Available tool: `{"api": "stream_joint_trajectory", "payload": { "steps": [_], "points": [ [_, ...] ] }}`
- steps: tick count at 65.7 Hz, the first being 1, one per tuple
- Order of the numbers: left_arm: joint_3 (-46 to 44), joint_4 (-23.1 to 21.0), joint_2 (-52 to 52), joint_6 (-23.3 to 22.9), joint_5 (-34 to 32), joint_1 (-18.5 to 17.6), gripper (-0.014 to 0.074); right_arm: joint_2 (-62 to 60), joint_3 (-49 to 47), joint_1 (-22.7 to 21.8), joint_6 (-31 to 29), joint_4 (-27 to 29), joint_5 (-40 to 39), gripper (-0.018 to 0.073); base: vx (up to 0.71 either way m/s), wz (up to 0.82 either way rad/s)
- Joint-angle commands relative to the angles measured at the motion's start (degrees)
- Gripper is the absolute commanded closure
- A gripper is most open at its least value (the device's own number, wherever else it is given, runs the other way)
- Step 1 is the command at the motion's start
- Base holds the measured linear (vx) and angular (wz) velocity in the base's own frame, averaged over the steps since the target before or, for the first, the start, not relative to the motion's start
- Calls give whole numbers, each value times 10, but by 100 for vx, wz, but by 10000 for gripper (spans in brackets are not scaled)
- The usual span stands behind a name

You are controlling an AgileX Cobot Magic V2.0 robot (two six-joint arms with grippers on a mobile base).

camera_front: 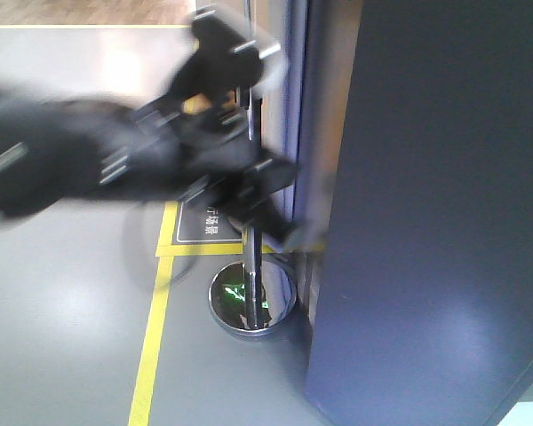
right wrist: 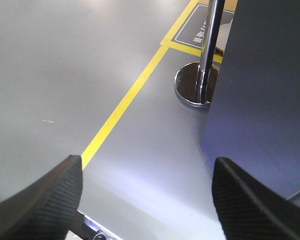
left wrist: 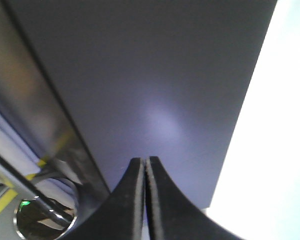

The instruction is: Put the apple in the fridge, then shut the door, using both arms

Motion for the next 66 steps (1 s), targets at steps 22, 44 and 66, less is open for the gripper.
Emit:
{"api": "stream_joint_trajectory", "payload": {
  "steps": [22,44,66],
  "points": [
    [208,0,-226,-26,-80,88,602,8,-12,-3,-4,5,-35,45,0,0],
    [261,0,-300,-25,-64,94,602,9,-12,-3,-4,-5,-42,156,0,0],
    [261,0,-300,-25,-48,94,602,54,-12,-3,-1,-9,-114,571,0,0]
  ]
}}
